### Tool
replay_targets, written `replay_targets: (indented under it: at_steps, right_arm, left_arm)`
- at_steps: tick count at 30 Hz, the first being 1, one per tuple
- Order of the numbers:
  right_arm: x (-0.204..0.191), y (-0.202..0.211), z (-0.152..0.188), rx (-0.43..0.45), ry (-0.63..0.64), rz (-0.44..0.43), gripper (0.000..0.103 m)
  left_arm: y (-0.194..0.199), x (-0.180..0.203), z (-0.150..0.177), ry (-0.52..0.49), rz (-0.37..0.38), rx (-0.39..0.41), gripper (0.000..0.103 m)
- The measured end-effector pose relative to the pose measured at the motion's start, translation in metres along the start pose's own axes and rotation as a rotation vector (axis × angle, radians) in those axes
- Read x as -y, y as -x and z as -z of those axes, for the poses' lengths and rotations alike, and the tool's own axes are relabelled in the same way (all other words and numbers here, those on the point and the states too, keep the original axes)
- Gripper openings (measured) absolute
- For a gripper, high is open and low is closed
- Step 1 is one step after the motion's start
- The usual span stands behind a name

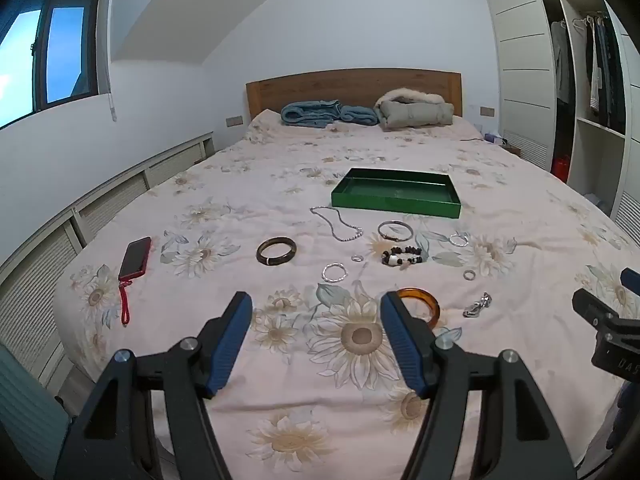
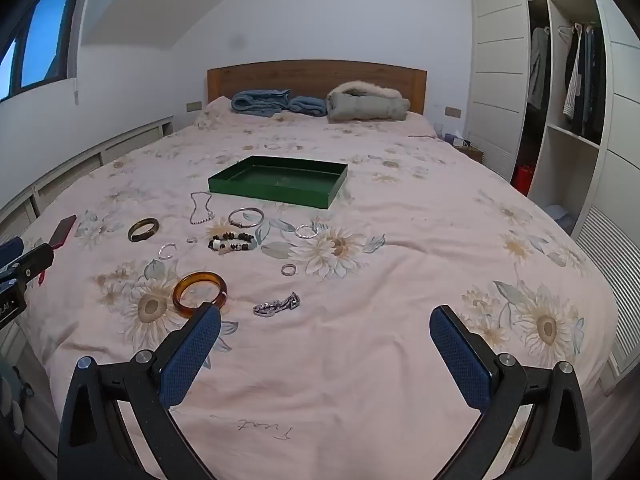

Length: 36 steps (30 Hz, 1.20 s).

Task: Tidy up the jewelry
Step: 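Move both tools toward the amber bangle and silver watch on the bed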

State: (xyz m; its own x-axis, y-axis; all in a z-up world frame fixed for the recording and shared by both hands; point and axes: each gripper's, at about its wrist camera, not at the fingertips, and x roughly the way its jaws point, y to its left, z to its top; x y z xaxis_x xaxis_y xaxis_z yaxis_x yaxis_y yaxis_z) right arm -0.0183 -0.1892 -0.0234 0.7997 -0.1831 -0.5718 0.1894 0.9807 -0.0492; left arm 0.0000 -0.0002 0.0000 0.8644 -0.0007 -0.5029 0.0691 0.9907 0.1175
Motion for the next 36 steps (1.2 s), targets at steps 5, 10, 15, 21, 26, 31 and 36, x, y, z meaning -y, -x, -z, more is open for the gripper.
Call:
replay_targets:
  at_steps: [5, 10, 15, 21, 26, 31, 36]
  right_arm:
    - [0.002, -0.002, -0.002, 0.001, -0.007, -0.003, 0.103]
    - [0.0, -0.005, 0.002, 0.009, -0.003, 0.011, 0.103]
    - [0.001, -0.003, 0.001, 0.024, -0.023, 0.037, 0.103]
    - [0.005, -0.004, -0.001, 0.02, -0.029, 0.045, 0.103]
    - [0.007, -0.002, -0.002, 0.025, -0.028, 0.057, 0.103]
    - [0.013, -0.002, -0.001, 0.021, -0.034, 0.052, 0.103]
    - [0.012, -0.007, -0.003, 0.013, -0.044, 0.043, 0.103]
  left_arm:
    - [0.0, 0.005, 0.001, -0.004, 0.012, -0.01, 0.065]
    - [-0.008, 0.004, 0.005, 0.016, 0.028, -0.018, 0.065]
    - [-0.013, -0.001, 0.006, 0.037, 0.035, -0.021, 0.065]
    - [-0.018, 0.007, 0.009, 0.032, 0.032, -0.024, 0.065]
    - [-0.021, 0.005, 0.008, 0.021, 0.028, -0.026, 0.065]
    - [-0.028, 0.007, 0.006, 0.027, 0.057, -0.058, 0.065]
    - [-0.033, 0.007, 0.003, 0.049, 0.088, -0.069, 0.065]
